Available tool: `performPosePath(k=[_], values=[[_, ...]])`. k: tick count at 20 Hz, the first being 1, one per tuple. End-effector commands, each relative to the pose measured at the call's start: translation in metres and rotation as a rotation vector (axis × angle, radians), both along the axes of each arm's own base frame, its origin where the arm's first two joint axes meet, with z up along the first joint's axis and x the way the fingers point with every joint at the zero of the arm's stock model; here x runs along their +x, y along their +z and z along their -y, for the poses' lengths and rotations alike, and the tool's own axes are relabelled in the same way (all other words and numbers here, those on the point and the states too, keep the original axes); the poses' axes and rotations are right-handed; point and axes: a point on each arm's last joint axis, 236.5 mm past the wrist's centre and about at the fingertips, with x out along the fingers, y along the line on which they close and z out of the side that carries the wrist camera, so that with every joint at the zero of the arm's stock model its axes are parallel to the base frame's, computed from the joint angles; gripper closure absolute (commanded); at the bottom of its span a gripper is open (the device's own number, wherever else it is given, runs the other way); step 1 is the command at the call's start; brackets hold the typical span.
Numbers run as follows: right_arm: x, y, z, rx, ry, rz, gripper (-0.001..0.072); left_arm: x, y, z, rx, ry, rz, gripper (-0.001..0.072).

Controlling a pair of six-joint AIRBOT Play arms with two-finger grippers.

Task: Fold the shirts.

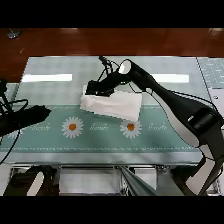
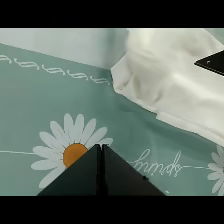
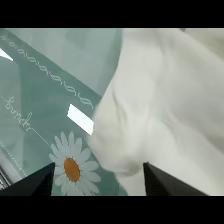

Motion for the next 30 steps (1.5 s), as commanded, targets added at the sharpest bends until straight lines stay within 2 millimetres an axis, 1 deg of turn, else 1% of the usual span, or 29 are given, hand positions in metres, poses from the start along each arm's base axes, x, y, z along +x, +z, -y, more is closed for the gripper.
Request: performPosePath(k=[1,2,3,4,5,6,7,8,9,10,11,12,13,14,15,16,17,18,19,22,24,25,26,27,28,29,30], values=[[-0.003,0.016,0.050,-0.028,0.063,-0.070,0.0078,0.005,-0.004,0.000,-0.010,0.011,0.010,0.0680],[0.004,0.031,0.088,-0.054,0.051,-0.076,0.0078,0.007,-0.004,-0.001,-0.010,0.014,0.015,0.0679],[0.009,0.047,0.139,-0.124,0.036,-0.066,0.0078,0.007,-0.005,0.000,-0.011,0.014,0.010,0.0680],[0.010,0.057,0.194,-0.240,0.020,-0.041,0.0079,0.006,-0.006,0.000,-0.012,0.011,0.006,0.0680],[0.000,0.063,0.258,-0.398,0.014,-0.026,0.0081,0.006,-0.006,0.001,-0.012,0.008,0.004,0.0680],[-0.015,0.063,0.314,-0.540,-0.039,-0.036,0.0082,0.005,-0.007,0.002,-0.012,0.005,0.003,0.0680],[-0.026,0.059,0.349,-0.592,-0.144,-0.038,0.0082,0.005,-0.007,0.002,-0.012,0.003,0.000,0.0680],[-0.033,0.050,0.368,-0.564,-0.296,-0.039,0.0082,0.005,-0.008,0.003,-0.012,0.001,-0.003,0.0679],[-0.037,0.039,0.374,-0.473,-0.465,-0.026,0.0082,0.005,-0.010,0.003,-0.013,0.001,-0.009,0.0680],[-0.037,0.026,0.371,-0.367,-0.608,-0.009,0.0082,0.004,-0.012,0.003,-0.014,0.000,-0.015,0.0679],[-0.038,0.011,0.368,-0.286,-0.714,-0.015,0.0082,0.004,-0.015,0.004,-0.016,0.001,-0.020,0.0680],[-0.042,-0.006,0.362,-0.225,-0.778,-0.046,0.0082,0.003,-0.018,0.004,-0.018,0.000,-0.028,0.0680],[-0.047,-0.025,0.351,-0.185,-0.803,-0.095,0.0083,0.002,-0.020,0.004,-0.018,0.000,-0.034,0.0679],[-0.051,-0.042,0.337,-0.165,-0.783,-0.140,0.0082,0.002,-0.022,0.004,-0.019,0.001,-0.036,0.0680],[-0.053,-0.054,0.321,-0.151,-0.742,-0.176,0.0082,0.002,-0.022,0.004,-0.019,0.001,-0.035,0.0680],[-0.055,-0.064,0.300,-0.121,-0.691,-0.214,0.0082,0.002,-0.022,0.004,-0.019,0.001,-0.036,0.0680],[-0.060,-0.071,0.278,-0.088,-0.633,-0.253,0.0082,0.002,-0.022,0.004,-0.019,0.001,-0.036,0.0680],[-0.062,-0.077,0.260,-0.060,-0.581,-0.281,0.0082,0.002,-0.022,0.004,-0.019,0.001,-0.037,0.0680],[-0.058,-0.081,0.249,-0.043,-0.561,-0.296,0.0082,0.002,-0.022,0.004,-0.019,0.001,-0.037,0.0680],[-0.041,-0.087,0.224,-0.020,-0.521,-0.311,0.0082,0.002,-0.021,0.005,-0.024,0.001,-0.037,0.0680],[-0.036,-0.087,0.204,-0.018,-0.467,-0.308,0.0086,0.002,-0.021,0.005,-0.025,0.003,-0.037,0.0679],[-0.038,-0.085,0.192,-0.016,-0.427,-0.305,0.0186,0.002,-0.021,0.005,-0.025,0.003,-0.037,0.0679],[-0.039,-0.078,0.180,-0.008,-0.369,-0.284,0.0537,0.002,-0.021,0.005,-0.025,0.004,-0.037,0.0679],[-0.034,-0.064,0.167,0.007,-0.301,-0.223,0.0681,0.002,-0.021,0.005,-0.025,0.004,-0.036,0.0679],[-0.027,-0.046,0.157,0.029,-0.261,-0.184,0.0681,0.002,-0.021,0.005,-0.025,0.004,-0.036,0.0679],[-0.015,-0.022,0.148,0.056,-0.230,-0.133,0.0681,0.002,-0.021,0.005,-0.025,0.004,-0.036,0.0680],[0.001,0.010,0.137,0.101,-0.209,-0.074,0.0682,0.002,-0.021,0.005,-0.025,0.004,-0.036,0.0679]])
